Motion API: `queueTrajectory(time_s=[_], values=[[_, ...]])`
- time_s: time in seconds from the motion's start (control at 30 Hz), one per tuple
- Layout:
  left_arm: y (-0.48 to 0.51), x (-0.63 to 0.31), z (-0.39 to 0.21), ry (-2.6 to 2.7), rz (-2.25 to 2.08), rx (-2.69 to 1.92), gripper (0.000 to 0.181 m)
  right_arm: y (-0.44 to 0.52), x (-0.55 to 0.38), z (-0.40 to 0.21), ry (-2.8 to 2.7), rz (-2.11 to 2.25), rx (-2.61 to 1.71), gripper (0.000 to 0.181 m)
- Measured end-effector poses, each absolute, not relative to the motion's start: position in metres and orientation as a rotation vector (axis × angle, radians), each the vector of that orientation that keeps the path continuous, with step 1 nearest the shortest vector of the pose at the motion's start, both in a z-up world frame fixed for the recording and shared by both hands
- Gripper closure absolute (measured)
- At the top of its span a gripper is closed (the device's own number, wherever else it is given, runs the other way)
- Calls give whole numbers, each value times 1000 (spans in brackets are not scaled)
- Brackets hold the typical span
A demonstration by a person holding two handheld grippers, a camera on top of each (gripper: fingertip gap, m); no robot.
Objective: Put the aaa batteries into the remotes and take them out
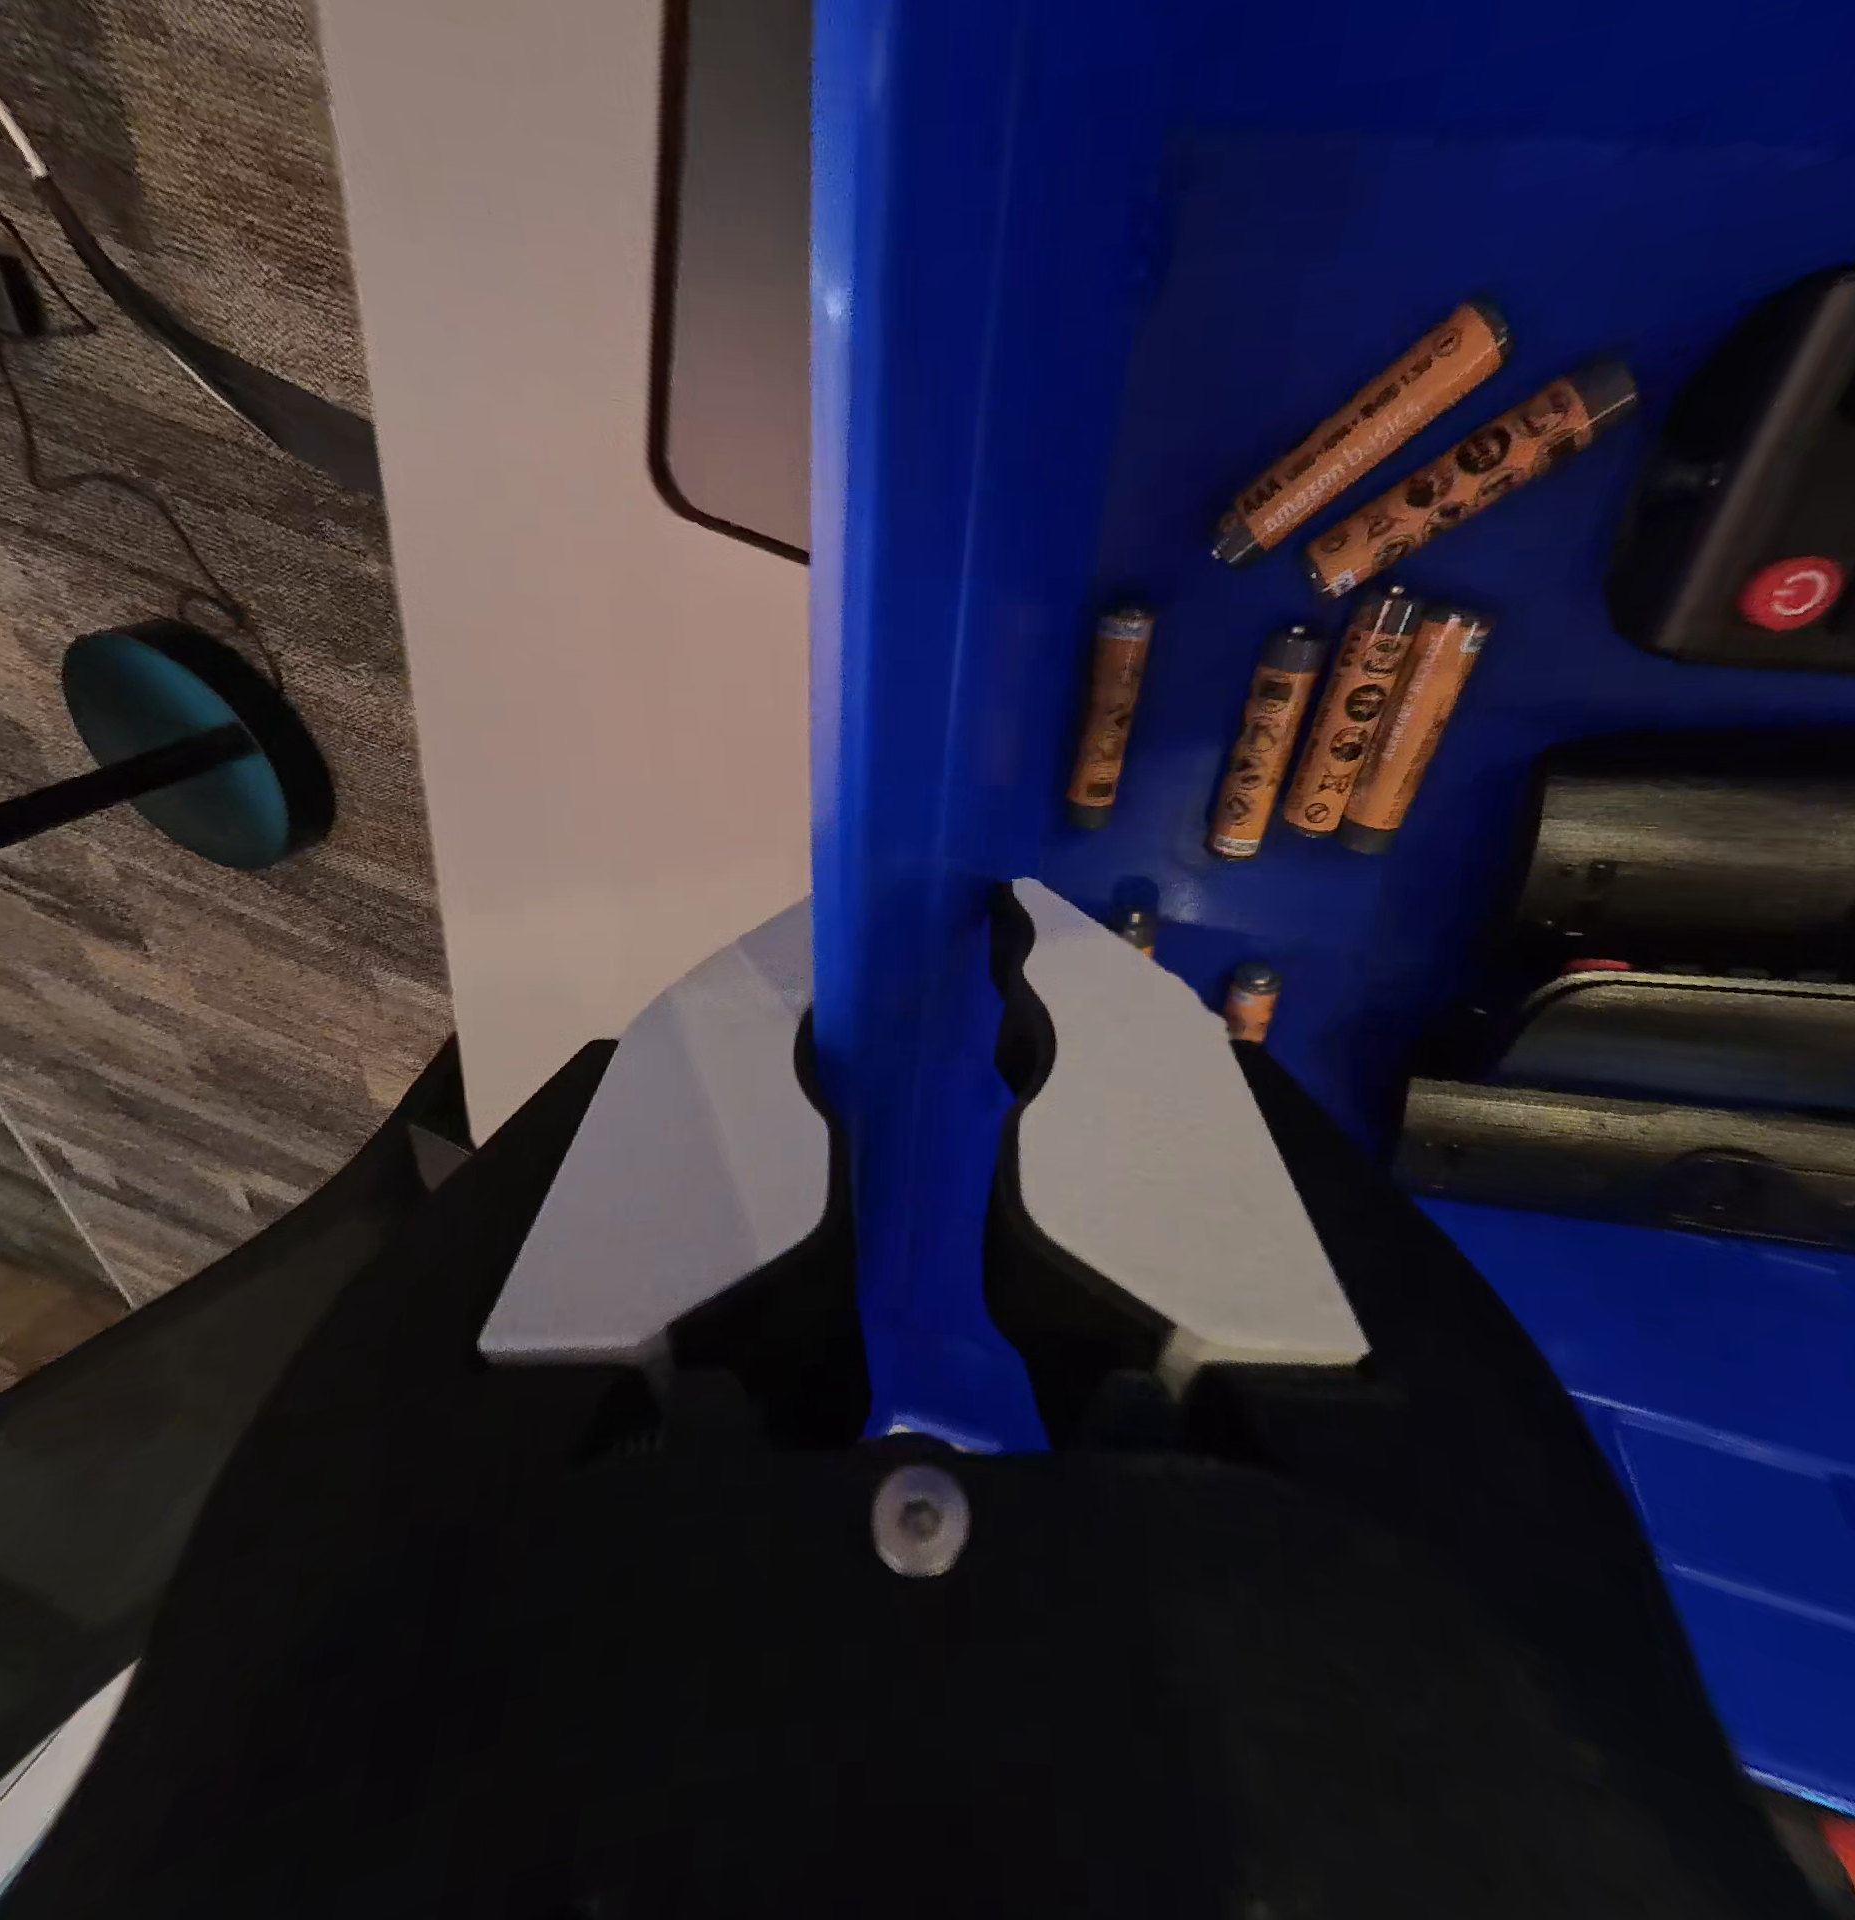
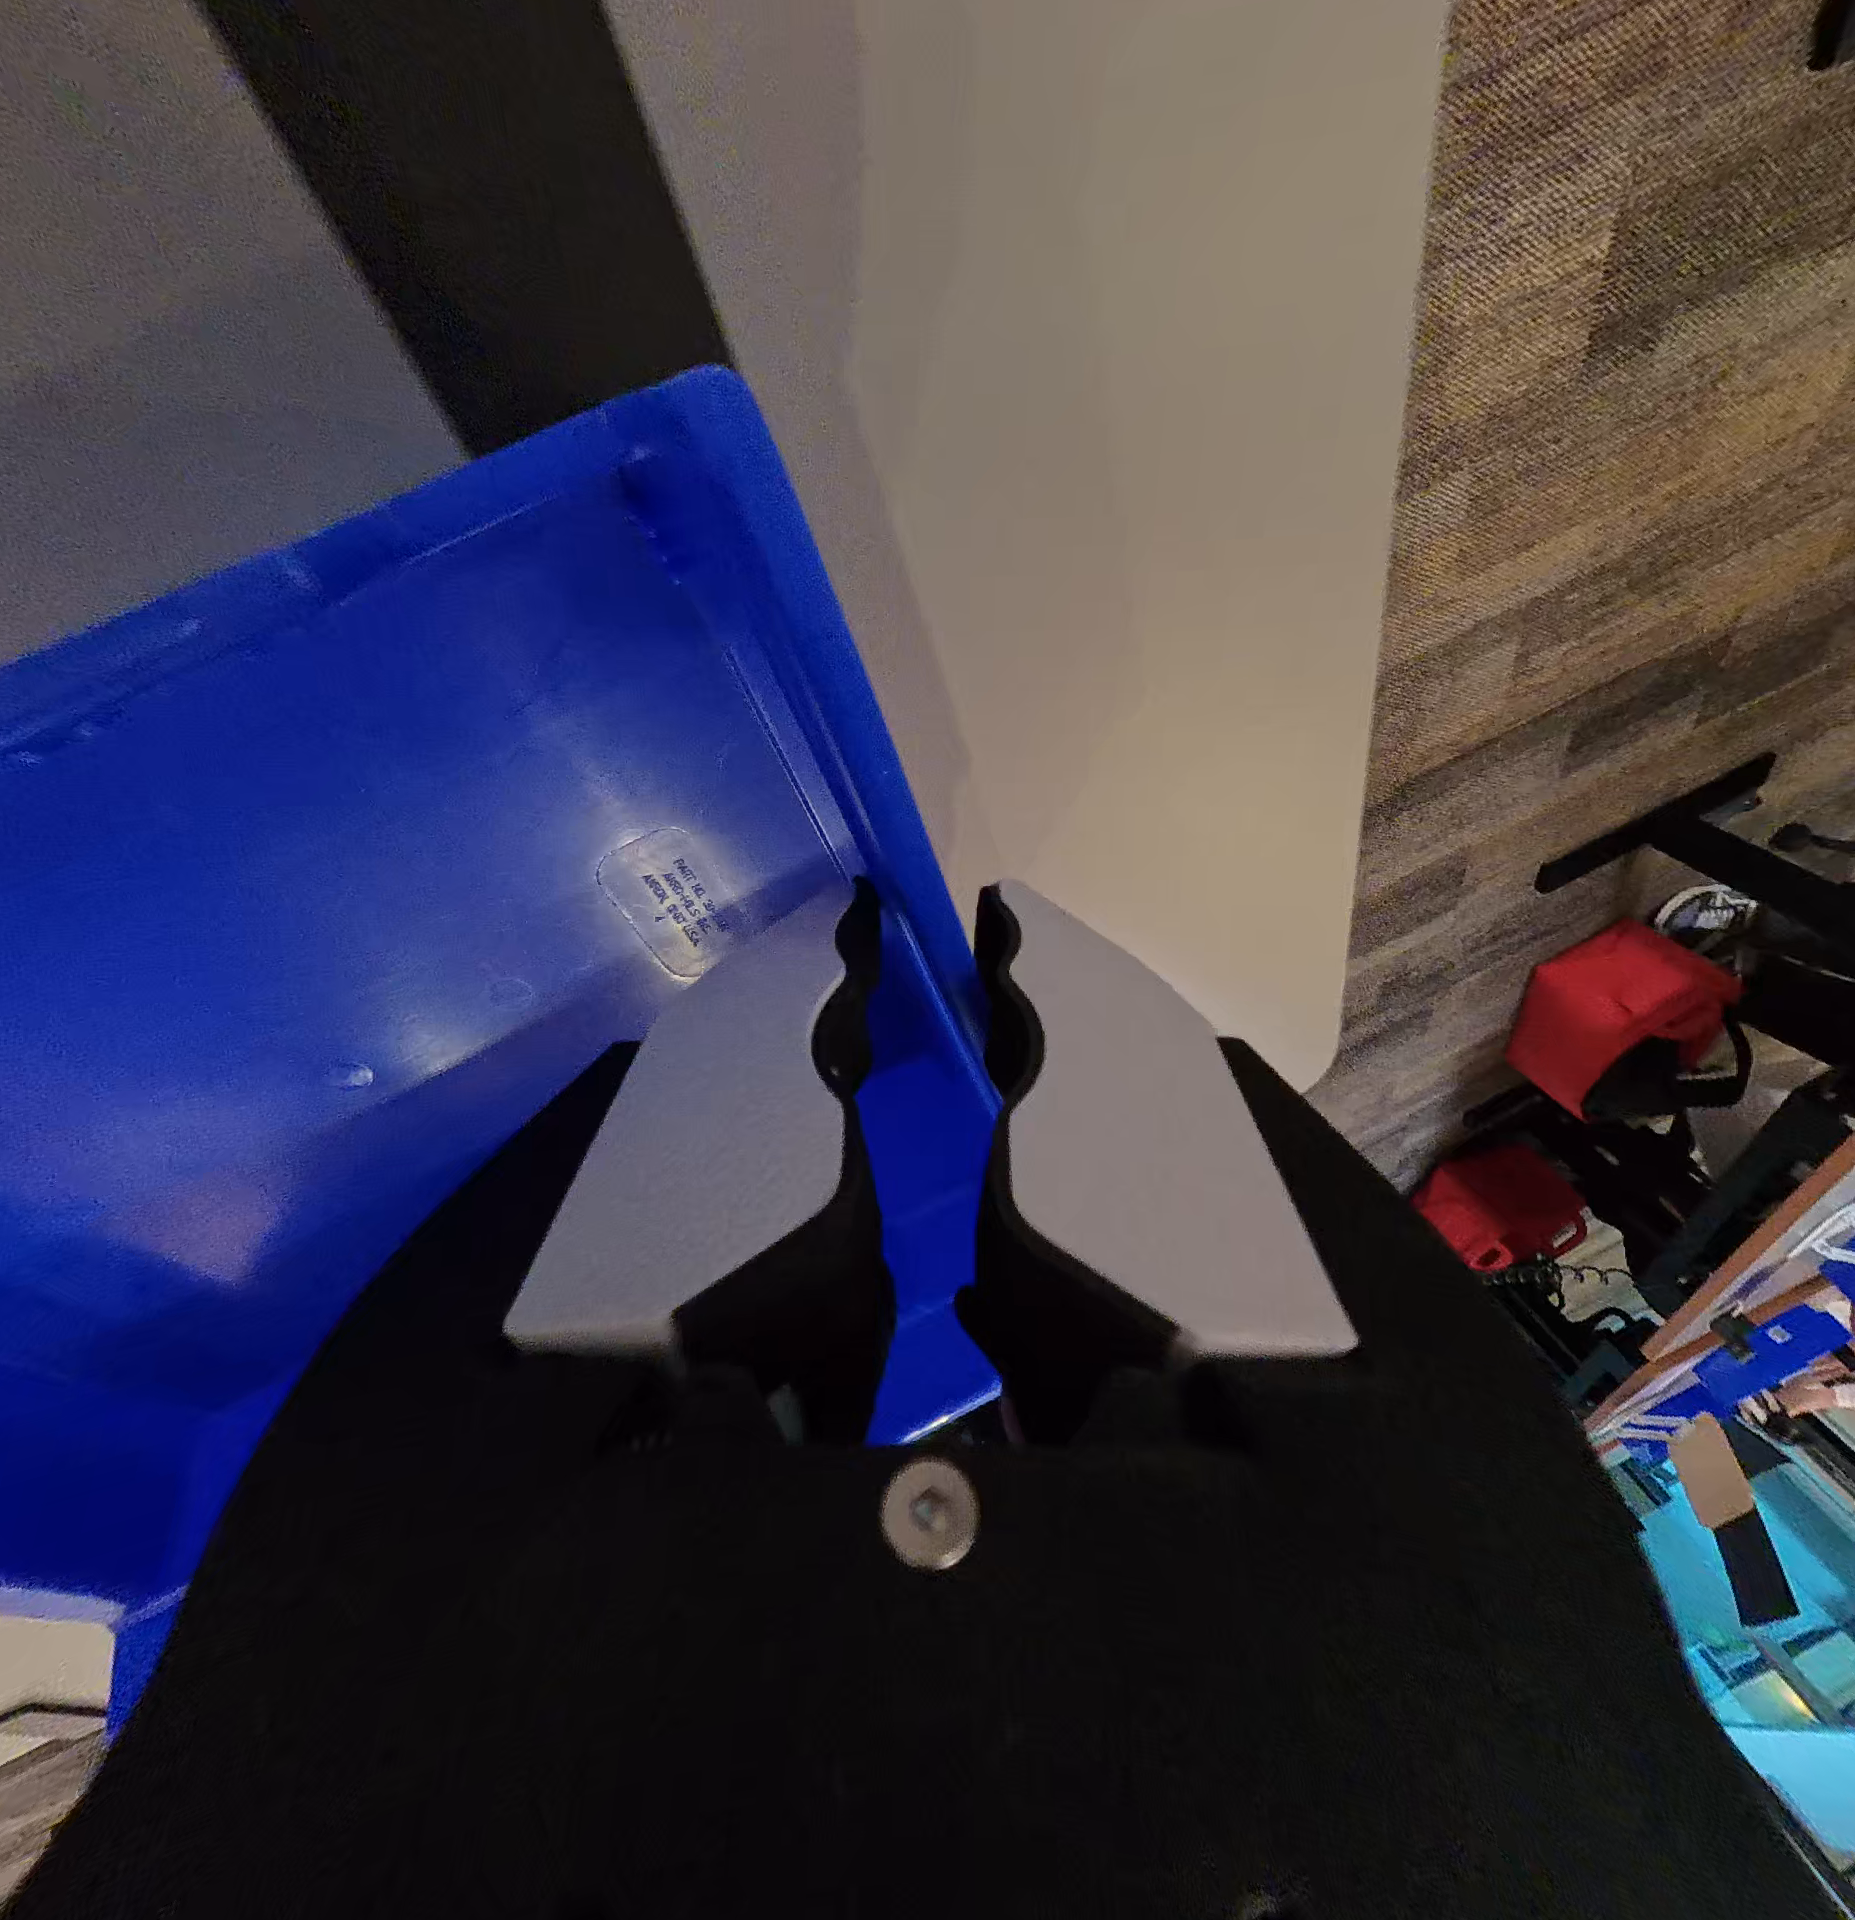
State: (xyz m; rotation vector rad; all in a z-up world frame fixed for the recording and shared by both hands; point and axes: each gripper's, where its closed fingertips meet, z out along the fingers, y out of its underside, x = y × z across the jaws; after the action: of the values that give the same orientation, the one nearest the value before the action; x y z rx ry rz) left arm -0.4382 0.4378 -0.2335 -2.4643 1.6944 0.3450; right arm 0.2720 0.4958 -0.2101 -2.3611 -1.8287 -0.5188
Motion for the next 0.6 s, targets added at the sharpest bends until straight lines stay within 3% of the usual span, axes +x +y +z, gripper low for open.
queueTrajectory(time_s=[0.23, 0.3, 0.37, 0.47, 0.53, 0.6], values=[[447, -439, -232, 1657, 376, -2419, 147, 508, 271, -211, -1762, -505, -2362, 161], [452, -442, -221, 1528, 366, -2412, 108, 511, 269, -205, -1649, -501, -2355, 153], [450, -450, -198, 1361, 347, -2415, 83, 508, 260, -184, -1512, -415, -2319, 135], [422, -441, -146, 1149, 245, -2344, 58, 480, 240, -139, -1386, -328, -2227, 109], [385, -417, -113, 1078, 151, -2262, 46, 440, 215, -115, -1330, -180, -2216, 82], [342, -382, -92, 1013, 63, -2197, 42, 390, 182, -97, -1327, -43, -2158, 71]])
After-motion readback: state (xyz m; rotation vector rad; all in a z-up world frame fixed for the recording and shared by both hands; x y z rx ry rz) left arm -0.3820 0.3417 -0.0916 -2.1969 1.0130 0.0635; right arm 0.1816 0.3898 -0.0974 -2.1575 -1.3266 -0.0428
